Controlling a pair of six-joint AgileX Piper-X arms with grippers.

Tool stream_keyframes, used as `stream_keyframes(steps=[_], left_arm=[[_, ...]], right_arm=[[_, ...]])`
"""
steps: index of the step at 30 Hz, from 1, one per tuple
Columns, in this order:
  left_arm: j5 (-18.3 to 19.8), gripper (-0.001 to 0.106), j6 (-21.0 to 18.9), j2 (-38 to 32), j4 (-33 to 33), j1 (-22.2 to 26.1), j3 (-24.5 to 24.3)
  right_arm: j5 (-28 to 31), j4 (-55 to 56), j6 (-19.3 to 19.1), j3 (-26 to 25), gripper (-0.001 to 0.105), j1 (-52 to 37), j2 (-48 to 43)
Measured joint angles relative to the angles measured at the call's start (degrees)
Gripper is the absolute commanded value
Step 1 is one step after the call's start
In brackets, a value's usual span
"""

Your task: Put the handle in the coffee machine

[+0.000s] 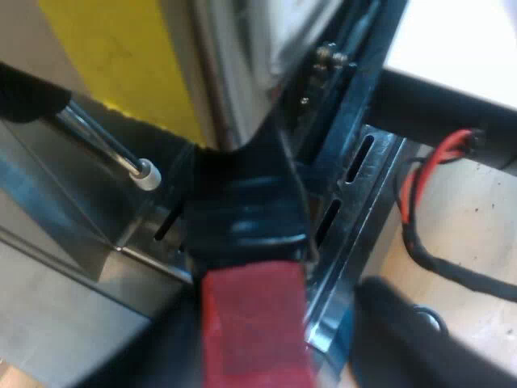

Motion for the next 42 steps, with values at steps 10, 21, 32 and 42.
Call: stream_keyframes(steps=[10, 21, 32, 42], left_arm=[[-5.68, 0.058, 2.1, -0.83, 0.95, 0.53, -0.61], [-0.03, 0.058, 2.83, -3.84, 6.41, 9.23, -0.61], [2.79, 0.053, 3.89, -5.8, 9.04, 12.65, -4.41], [-2.4, 0.001, 2.39, -3.95, -0.82, 11.54, -4.74]], right_arm=[[0.35, -0.37, -0.23, 0.0, 0.04, 0.0, 0.0], [0.35, -0.37, -0.23, 0.0, 0.04, 0.0, 0.0], [0.35, -0.44, -0.23, 0.0, 0.04, 0.0, 0.0], [0.35, -0.44, -0.23, 0.0, 0.04, 0.0, 0.0]])
